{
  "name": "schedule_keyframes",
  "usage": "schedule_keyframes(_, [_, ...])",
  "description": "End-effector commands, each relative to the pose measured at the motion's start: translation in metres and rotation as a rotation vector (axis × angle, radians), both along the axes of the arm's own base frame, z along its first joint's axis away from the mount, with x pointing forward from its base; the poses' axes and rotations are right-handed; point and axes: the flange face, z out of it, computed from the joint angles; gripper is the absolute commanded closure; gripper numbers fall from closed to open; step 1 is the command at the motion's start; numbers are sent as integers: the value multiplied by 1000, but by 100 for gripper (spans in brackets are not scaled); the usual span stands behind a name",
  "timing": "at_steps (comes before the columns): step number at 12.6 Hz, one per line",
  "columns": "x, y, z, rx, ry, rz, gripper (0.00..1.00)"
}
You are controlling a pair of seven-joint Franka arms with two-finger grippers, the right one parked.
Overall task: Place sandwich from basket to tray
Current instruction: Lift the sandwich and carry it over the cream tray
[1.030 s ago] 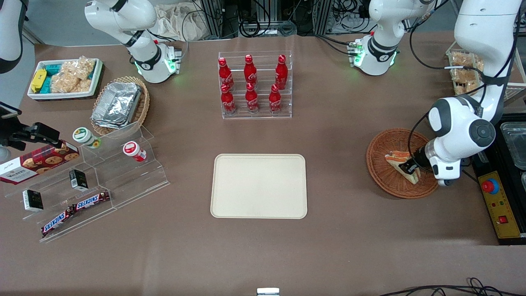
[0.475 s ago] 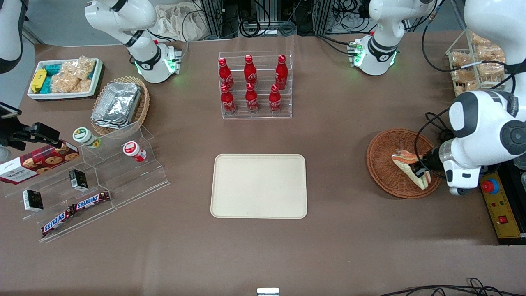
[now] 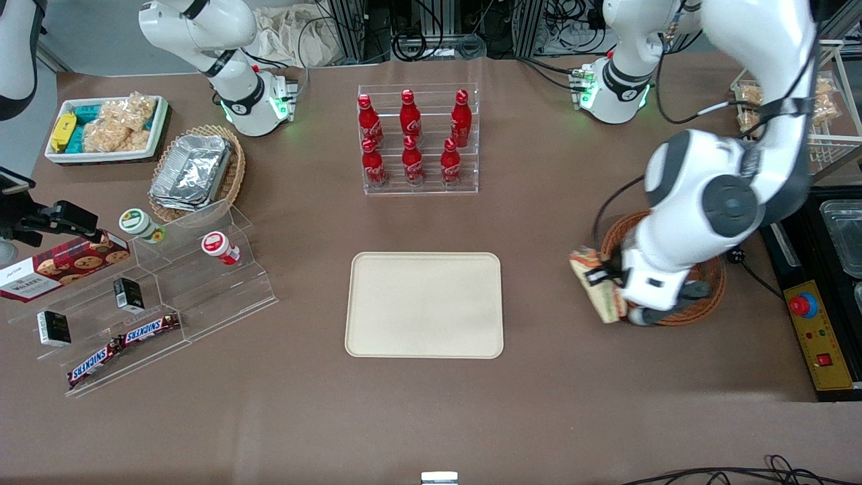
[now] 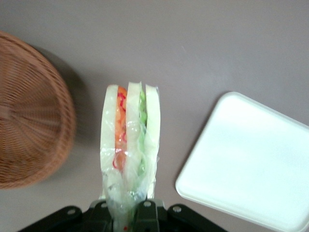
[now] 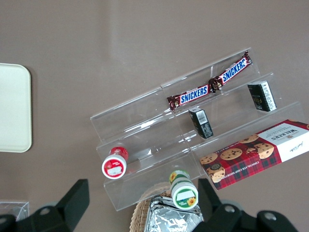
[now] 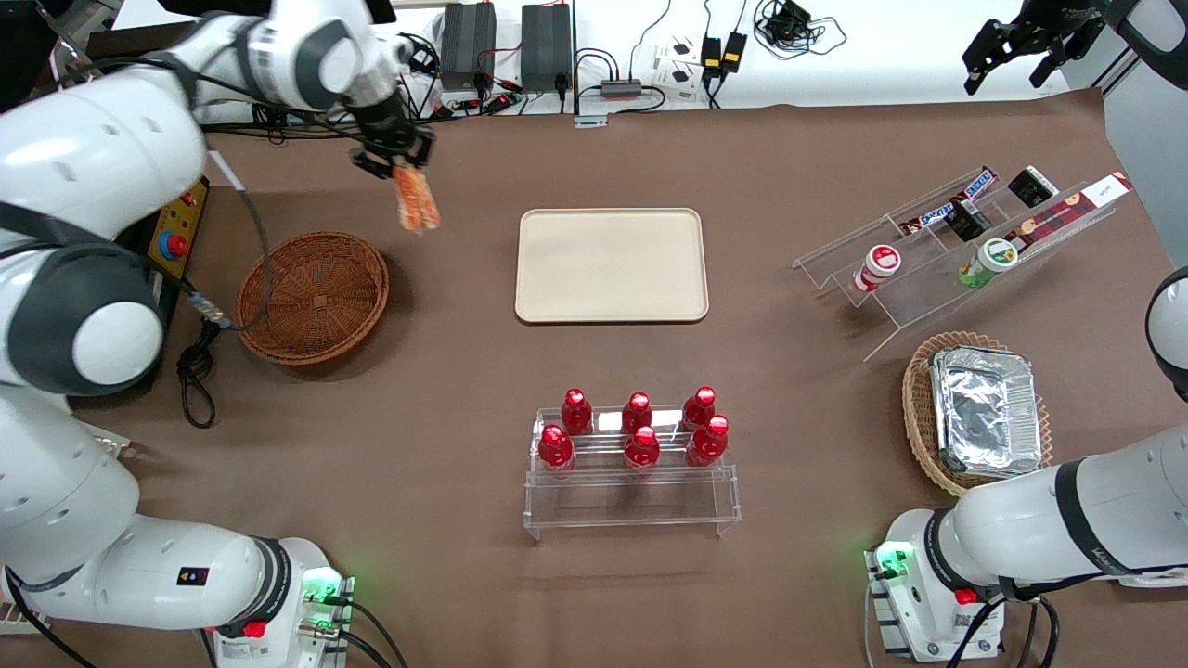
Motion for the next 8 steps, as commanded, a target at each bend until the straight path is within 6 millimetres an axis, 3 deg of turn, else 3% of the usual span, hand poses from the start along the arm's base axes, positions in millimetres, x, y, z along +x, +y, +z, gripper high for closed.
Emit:
schedule_keyframes(1, [8,-78,-49,-9,34,-103,97])
schedule_keyframes(4, [1,-152,-102,41,-2,-239,97])
schedule_keyframes(6, [-5,-176,-138,21,-35,-269,97])
schedule_keyframes(8, [-9,-187,-162,41,-57,-310,96])
